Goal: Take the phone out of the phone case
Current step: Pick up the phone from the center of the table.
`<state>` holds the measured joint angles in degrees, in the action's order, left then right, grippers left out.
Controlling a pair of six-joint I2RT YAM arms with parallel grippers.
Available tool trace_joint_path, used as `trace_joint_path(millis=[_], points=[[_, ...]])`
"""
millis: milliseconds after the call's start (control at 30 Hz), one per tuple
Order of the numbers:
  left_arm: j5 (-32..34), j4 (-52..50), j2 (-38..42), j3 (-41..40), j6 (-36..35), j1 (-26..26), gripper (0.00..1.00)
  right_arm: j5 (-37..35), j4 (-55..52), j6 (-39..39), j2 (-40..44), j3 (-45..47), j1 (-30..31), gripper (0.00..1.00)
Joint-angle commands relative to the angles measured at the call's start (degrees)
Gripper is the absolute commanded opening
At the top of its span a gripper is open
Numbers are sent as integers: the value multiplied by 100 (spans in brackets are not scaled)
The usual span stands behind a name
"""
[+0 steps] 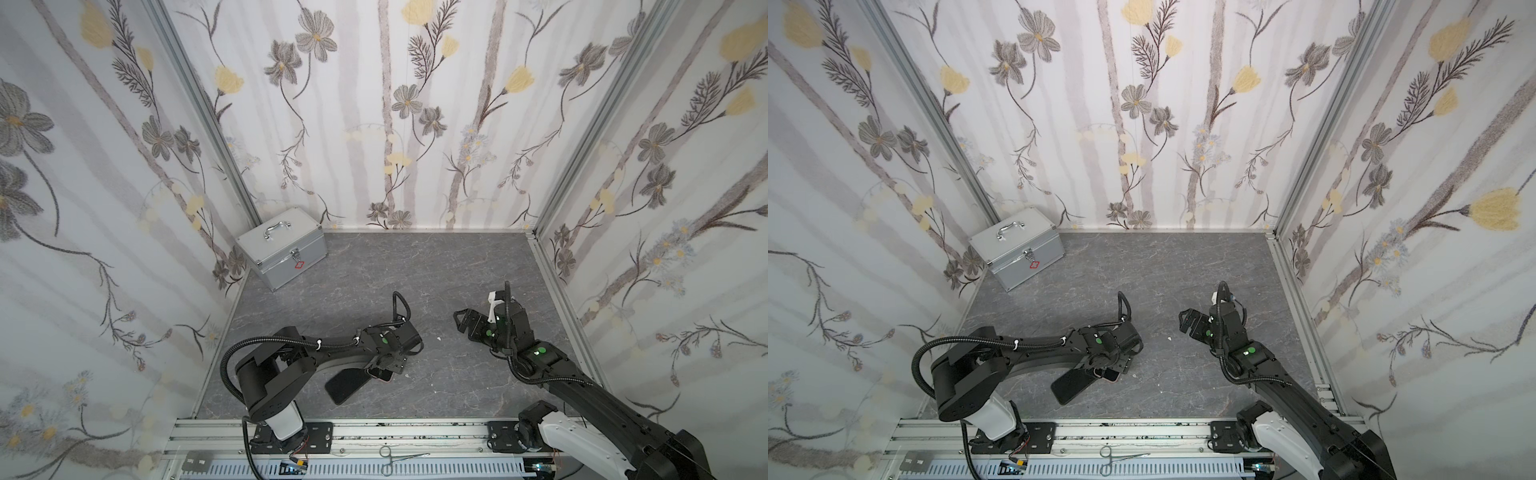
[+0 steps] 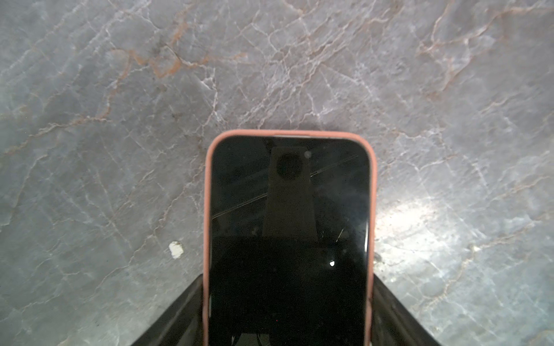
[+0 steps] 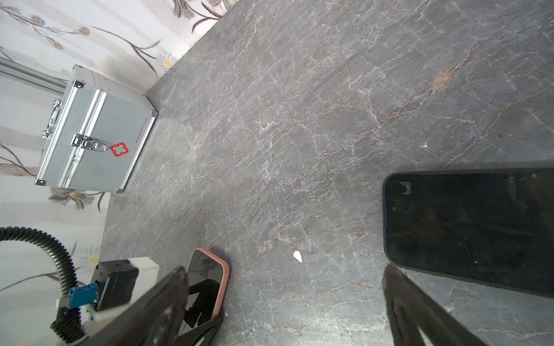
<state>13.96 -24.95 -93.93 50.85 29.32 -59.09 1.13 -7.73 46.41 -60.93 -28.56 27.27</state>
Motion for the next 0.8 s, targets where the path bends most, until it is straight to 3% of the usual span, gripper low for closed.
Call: trace_joint_path(millis=[0,267,433,600,767], points=[[314,-10,219,65,150,-8,70,-22,256,153,57,22,4,99],[441,380,1001,-8,153,-2,54,874,992,277,-64,44,-10,97],[288,1033,1767,-298,51,-4,52,2142,1652,27,-289,-114,5,92],[-53,1690,2459,-599,-244,0,52,2832,1694,-145,-602,-517,67,87],[-186,1784,2667,-624,-437,3,52,3510,1733,-159,-1005,-817,160,80]])
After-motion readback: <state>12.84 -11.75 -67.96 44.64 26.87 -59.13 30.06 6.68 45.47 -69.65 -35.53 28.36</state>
